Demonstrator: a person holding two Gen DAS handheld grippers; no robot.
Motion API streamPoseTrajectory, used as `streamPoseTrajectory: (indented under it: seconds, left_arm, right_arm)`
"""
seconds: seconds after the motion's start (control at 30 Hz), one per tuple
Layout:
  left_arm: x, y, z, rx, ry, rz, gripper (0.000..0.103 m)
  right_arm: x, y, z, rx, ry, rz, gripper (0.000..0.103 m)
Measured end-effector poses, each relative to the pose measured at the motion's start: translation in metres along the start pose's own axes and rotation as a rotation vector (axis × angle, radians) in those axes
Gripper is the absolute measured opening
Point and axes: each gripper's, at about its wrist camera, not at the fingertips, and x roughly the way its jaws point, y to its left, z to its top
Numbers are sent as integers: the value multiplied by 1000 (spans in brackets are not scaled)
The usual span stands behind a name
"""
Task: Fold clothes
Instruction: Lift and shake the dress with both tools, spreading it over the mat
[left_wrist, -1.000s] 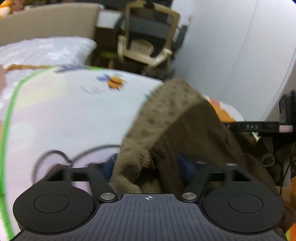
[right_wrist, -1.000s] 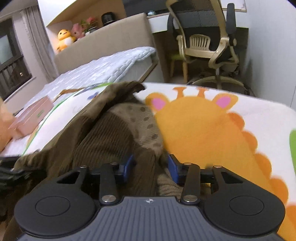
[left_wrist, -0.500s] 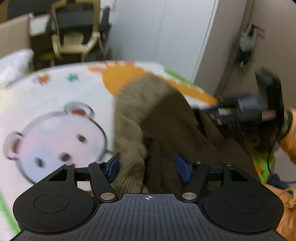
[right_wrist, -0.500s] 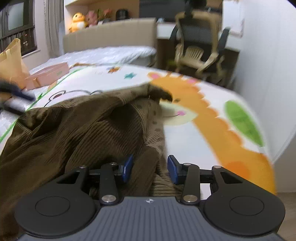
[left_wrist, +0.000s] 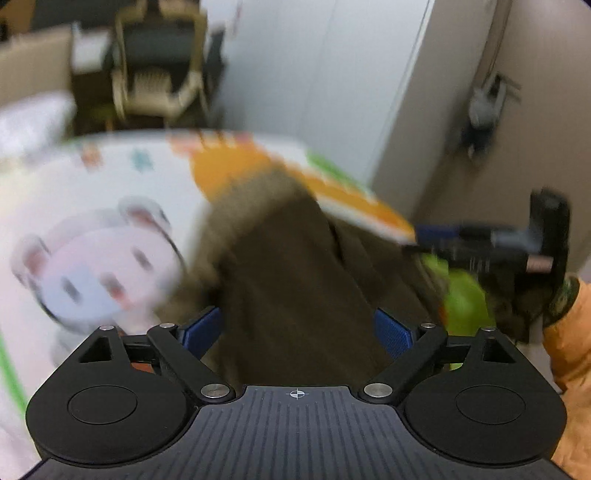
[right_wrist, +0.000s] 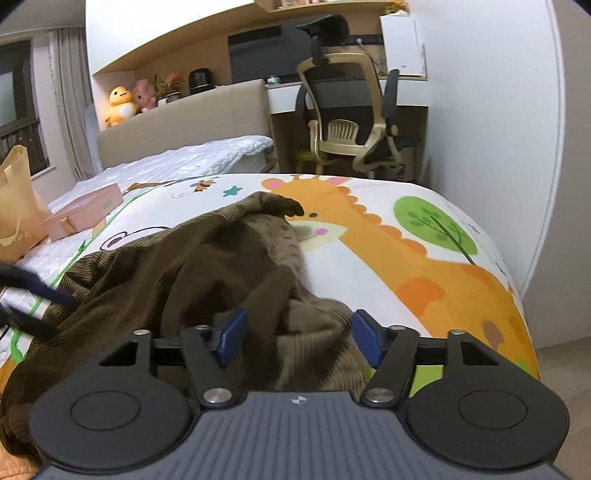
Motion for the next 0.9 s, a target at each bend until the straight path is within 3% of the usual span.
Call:
streamPoseTrajectory:
  seconds: [0.13,0.17,0.2,0.3,0.37,0.43,0.53,0.6,0.7,0.8,0.83,0.9]
  left_arm:
    - [41,3,-8,-75,65,3,89]
    - [48,3,-8,-74,62,14,78]
    - [49,2,-4,-52,40,34,49]
    - [43,7,14,-26,-27,60,9]
    - [25,16,32,-34,-123,83,8]
    - [7,34,53,-26,-262,176,8]
    - [-21,85,77,-148,-407,328,8]
    - [-27,115,79,-220,-410,403,8]
    - [-26,145,68,-270,-374,504,10]
    - [-24,167,53,-340,-338,521,16]
    - [-24,173,48,-361,-330,510,19]
    - [-25,177,43,-388,-326,456,44]
  right_arm:
    - [3,-2,-7,25,5,-2,68]
    - [4,-2,-9,31,6,-2,68]
    - [7,0,-9,23,10,-2,68]
    - [12,11,0,-52,-1,-18,68]
    - [13,22,8,-114,-19,-33,68]
    - [11,33,17,-152,-31,-14,68]
    - [10,50,25,-196,-24,43,71]
    - [13,61,26,-222,-3,76,77]
    - [23,72,24,-259,31,88,77]
    - [40,78,29,-313,83,72,77]
    - [45,80,30,-331,101,67,77]
    - [56,84,33,-367,137,55,76]
